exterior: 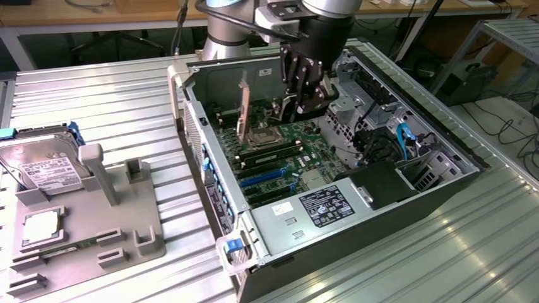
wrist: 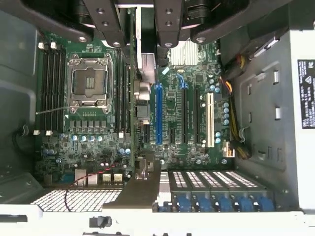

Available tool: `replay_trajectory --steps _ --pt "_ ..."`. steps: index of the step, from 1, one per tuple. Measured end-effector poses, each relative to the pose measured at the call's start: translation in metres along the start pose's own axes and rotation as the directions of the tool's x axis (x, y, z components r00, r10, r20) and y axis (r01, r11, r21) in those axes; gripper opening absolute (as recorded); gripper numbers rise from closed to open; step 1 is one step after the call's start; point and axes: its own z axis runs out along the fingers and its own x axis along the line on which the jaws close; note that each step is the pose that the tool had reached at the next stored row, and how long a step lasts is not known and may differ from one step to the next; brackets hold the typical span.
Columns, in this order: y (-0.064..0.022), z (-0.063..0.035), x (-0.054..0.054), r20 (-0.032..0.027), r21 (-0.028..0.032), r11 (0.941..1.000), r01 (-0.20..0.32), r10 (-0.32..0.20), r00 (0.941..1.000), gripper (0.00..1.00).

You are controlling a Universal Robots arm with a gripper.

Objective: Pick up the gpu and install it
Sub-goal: 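Insert the gpu into the slot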

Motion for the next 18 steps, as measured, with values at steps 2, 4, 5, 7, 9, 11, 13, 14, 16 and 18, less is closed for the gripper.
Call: replay_trajectory --steps 2,4,5,7,9,11,13,14,16,18 --pt "0.0001 0.0020 -0.001 -0.0001 0.0010 1.0000 -0.006 0.006 1.0000 0.28" --pt "0.0012 0.0051 -0.002 0.0003 0.0014 0.9999 -0.015 0.015 0.9999 0.28" --pt "0.0021 0.0069 -0.002 0.0003 0.0014 0.9998 -0.019 0.019 0.9998 0.28" --pt "0.0045 0.0095 -0.002 0.0003 0.0045 0.9998 -0.021 0.021 0.9998 0.28" --pt "0.0059 0.0107 -0.002 0.0004 0.0149 0.9997 -0.021 0.021 0.9998 0.28" --pt "0.0070 0.0120 -0.002 0.0011 0.0285 0.9994 -0.021 0.021 0.9998 0.28" --pt "0.0073 0.0155 -0.002 0.0012 0.0300 0.9993 -0.021 0.021 0.9998 0.28" --pt "0.0073 0.0180 -0.001 0.0012 0.0306 0.9993 -0.021 0.020 0.9998 0.28" --pt "0.0074 0.0194 0.002 0.0028 0.0319 0.9993 -0.021 0.021 0.9998 0.28" --pt "0.0074 0.0201 0.002 0.0035 0.0318 0.9993 -0.021 0.021 0.9998 0.28"
